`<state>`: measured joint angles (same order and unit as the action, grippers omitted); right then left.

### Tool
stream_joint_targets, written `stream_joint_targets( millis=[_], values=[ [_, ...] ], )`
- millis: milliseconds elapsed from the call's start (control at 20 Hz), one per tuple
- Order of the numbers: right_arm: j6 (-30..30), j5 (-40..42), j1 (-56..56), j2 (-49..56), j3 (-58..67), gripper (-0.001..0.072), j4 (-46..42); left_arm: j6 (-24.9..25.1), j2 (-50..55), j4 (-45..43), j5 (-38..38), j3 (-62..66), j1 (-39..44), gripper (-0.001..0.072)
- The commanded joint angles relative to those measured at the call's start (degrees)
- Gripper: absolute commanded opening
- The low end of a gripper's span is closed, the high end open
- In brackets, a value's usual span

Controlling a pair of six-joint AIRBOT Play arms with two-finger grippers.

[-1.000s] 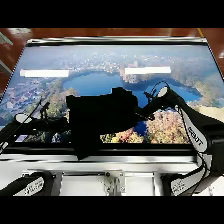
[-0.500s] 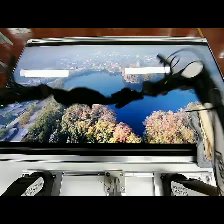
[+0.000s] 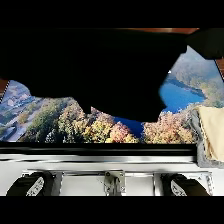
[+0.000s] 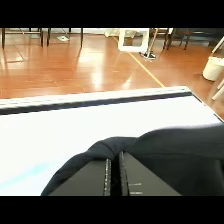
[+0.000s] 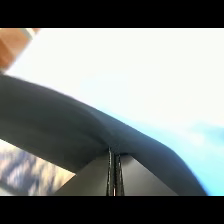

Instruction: Fold the shirts.

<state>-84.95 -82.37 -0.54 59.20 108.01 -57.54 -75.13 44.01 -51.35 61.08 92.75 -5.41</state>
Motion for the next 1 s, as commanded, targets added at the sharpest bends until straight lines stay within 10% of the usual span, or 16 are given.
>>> stream_joint_targets(
  millis=[0,200,600,950],
  values=[
    [-2.5,-14.6,0.2,0.6,2.4,0.0058,-5.4,-4.0,-0.2,-6.7,10.8,1.6,0.0,0.0041],
    [-3.2,-18.6,0.1,8.2,0.5,0.0058,-9.1,-5.4,0.6,-15.6,13.1,-5.4,0.0,0.0041],
    [-5.2,16.8,0.0,32.7,-1.4,0.0058,-4.3,-6.5,17.2,-18.5,-1.7,-15.5,0.0,0.0042],
    [-6.0,19.7,-3.2,47.7,-1.4,0.0059,1.6,-8.6,35.8,-10.1,-3.8,-15.5,0.1,0.0042]
  ],
)
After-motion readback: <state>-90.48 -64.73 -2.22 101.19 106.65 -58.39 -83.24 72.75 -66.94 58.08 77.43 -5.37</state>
